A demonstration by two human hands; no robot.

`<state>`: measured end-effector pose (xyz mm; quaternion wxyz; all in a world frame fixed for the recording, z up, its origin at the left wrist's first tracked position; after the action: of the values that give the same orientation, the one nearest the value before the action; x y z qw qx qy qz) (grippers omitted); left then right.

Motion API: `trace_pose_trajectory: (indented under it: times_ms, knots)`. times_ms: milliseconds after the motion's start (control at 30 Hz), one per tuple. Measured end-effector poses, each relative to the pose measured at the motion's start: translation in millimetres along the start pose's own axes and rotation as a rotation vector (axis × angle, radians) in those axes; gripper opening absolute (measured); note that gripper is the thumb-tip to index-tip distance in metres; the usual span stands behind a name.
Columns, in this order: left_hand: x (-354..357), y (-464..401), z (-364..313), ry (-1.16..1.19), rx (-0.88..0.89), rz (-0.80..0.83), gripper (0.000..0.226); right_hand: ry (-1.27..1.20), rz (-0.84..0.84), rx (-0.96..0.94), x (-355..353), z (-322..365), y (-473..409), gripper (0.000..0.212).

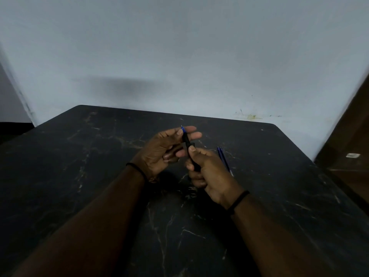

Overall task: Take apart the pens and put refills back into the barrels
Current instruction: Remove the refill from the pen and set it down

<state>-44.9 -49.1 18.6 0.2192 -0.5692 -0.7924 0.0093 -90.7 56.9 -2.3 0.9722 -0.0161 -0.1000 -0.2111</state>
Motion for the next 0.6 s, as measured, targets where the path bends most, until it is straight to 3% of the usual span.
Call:
trace_pose_trajectory:
  times_ms: [233,600]
  knots:
    - [6,1,-3,-0.016,-0.001,0.002,0.027,-0.107,0.051,0.049,4,0,1,0.031]
    - [0,-1,-9,-0.027,0.107,-0.185,0.016,0.289,-0.214,-0.199,-3,17,8,0.034]
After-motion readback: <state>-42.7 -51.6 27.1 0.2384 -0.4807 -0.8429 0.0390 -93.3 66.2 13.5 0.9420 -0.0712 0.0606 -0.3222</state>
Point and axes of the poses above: each hand's wrist, its own y-axis away from the middle knuckle, its own x-axis out of the palm, z = x × y, the point moved 7 cm from there along -y, towards the middle knuckle, and after that the axes turned 1 degree about x, right-handed, at the moved point
